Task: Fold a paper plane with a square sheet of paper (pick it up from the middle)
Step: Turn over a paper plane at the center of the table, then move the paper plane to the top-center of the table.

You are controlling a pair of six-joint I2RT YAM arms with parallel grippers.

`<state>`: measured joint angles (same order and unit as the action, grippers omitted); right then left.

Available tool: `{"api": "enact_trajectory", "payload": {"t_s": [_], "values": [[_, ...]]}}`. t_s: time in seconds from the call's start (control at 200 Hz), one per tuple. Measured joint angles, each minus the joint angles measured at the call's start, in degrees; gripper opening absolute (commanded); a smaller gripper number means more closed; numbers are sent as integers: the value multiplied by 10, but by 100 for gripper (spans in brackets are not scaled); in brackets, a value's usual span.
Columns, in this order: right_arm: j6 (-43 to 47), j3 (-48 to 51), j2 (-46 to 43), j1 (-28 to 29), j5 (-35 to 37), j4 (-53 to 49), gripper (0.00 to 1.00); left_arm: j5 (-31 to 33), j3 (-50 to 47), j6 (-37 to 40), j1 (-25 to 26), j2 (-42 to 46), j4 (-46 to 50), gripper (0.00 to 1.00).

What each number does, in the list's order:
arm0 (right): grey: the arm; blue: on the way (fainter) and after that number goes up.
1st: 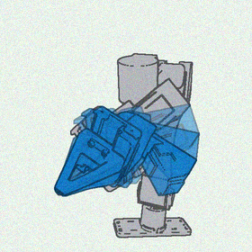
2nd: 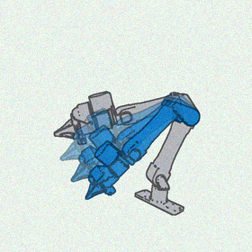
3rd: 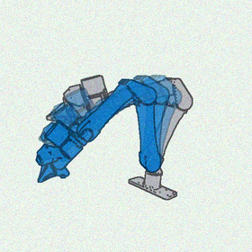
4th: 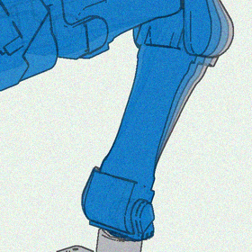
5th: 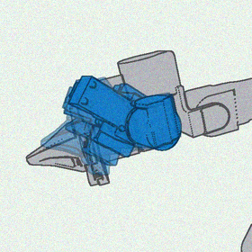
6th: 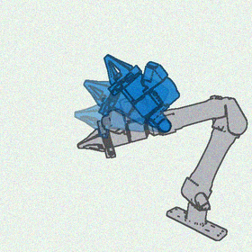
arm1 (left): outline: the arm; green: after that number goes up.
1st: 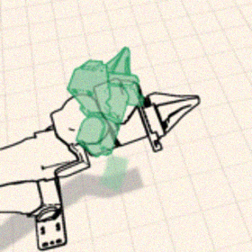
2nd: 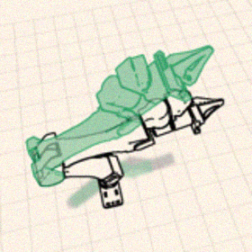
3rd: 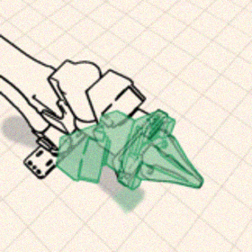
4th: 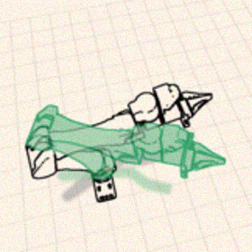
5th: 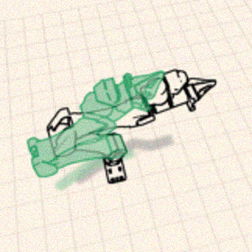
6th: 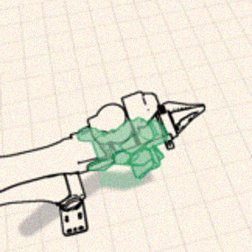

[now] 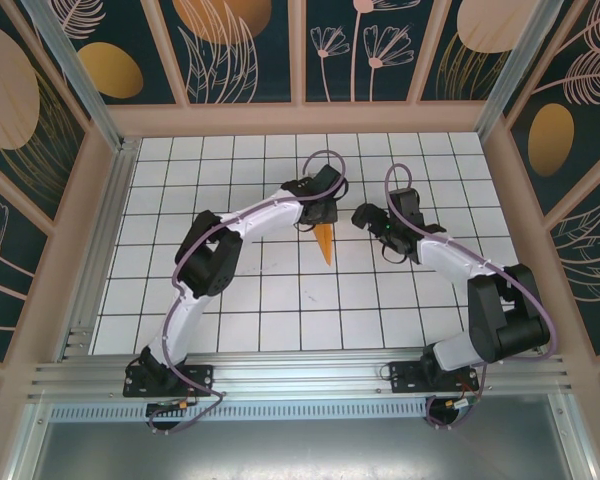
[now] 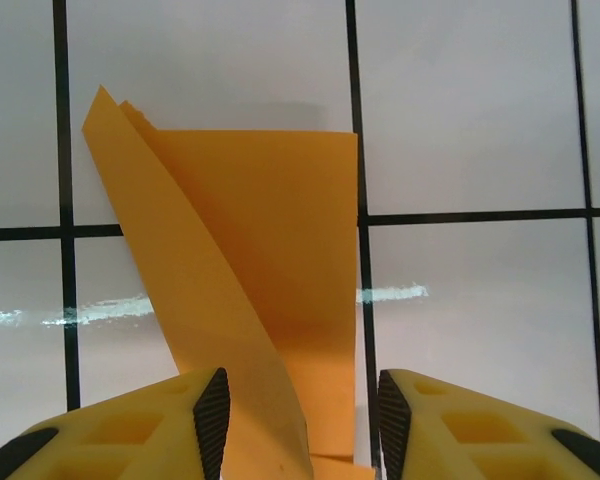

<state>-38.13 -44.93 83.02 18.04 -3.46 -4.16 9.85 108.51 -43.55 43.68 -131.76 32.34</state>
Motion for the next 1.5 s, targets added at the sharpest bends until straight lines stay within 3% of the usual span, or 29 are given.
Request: {"api": "enact_trajectory", "payload": {"t_s": [0.12, 0.305, 0.39, 0.48, 0.611, 0.896, 1.116, 1.236, 1.401, 1.501], "values": [[0, 1, -2, 0, 0, 2, 99, 10, 33, 0, 0, -28, 30, 39], [0, 4, -7, 0, 0, 8, 99, 22, 57, 3, 0, -45, 65, 13], [0, 4, -9, 0, 0, 8, 99, 25, 58, -1, 0, -45, 69, 6], [1, 4, -11, 0, 0, 7, 99, 24, 41, 0, 0, -35, 56, 6], [2, 4, -13, 0, 0, 3, 98, -7, -56, 0, -4, 30, -2, 5], [2, -13, -14, 19, -10, -33, 89, -189, -349, -60, -64, 212, -292, 4], [-15, -65, 8, 81, -24, -49, 84, -272, -491, -115, -94, 225, -473, 6], [-25, -92, 32, 113, -30, -59, 71, -298, -533, -138, -96, 225, -541, 7], [-27, -133, 89, 151, -37, -79, 60, -304, -565, -151, -102, 225, -595, 8], [-27, -160, 126, 172, -37, -90, 59, -302, -574, -153, -107, 225, -605, 9]]}}
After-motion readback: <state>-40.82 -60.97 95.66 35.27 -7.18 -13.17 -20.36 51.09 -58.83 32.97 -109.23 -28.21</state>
